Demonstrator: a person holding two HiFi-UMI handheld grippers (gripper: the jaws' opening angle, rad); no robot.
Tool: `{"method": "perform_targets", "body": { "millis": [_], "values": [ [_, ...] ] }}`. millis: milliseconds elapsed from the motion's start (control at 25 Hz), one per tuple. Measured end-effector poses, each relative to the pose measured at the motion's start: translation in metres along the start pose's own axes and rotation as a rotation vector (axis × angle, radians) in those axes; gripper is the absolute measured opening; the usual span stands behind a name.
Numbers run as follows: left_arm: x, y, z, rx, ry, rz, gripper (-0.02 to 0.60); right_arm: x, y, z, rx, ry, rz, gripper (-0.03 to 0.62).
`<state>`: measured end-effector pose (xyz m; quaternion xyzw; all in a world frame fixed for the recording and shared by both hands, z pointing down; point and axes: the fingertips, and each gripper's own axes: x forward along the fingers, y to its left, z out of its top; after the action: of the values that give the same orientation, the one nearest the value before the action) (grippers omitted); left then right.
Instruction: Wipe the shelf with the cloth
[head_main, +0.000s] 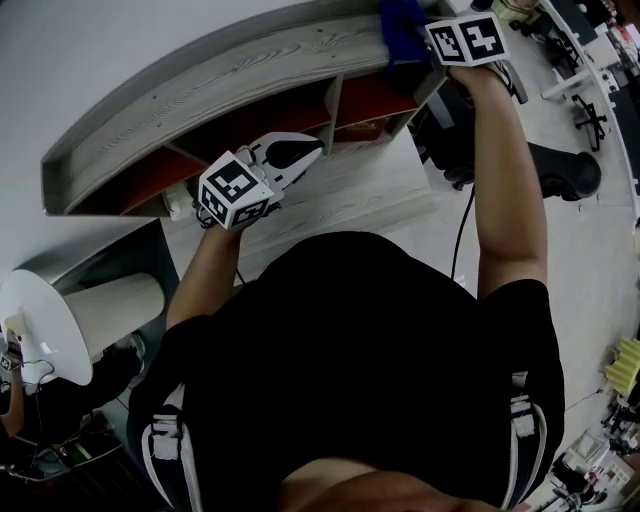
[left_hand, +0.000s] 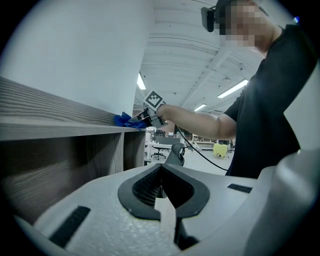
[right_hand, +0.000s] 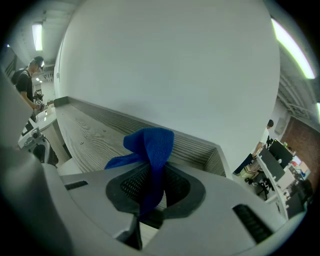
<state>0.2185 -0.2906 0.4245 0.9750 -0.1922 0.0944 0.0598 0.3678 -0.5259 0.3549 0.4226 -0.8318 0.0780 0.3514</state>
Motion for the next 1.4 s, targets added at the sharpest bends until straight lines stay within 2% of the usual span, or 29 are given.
{"method": "perform_targets", "body": {
  "millis": [360, 680, 920, 1400],
  "values": [
    [-0.016, 0.0, -0.004, 0.007, 0.005, 0.013, 0.017, 0.002, 0.003, 0.004, -0.125, 0.065, -0.106, 0.052],
    [-0.044, 0.01, -0.012, -0.014, -0.001, 0.057, 0.017, 0.005, 0.006, 0.008, -0.148, 0.082, -0.162, 0.049],
    [-0.058, 0.008, -0.013, -0.013, -0.004, 0.058, 0.017, 0.008, 0.014, 0.014, -0.208, 0.106, -0.22, 0.048],
    [-0.095, 0.009, -0.019, -0.017, -0.005, 0.085, 0.017, 0.02, 0.043, 0.029, -0.259, 0.111, -0.249, 0.046]
  ]
}}
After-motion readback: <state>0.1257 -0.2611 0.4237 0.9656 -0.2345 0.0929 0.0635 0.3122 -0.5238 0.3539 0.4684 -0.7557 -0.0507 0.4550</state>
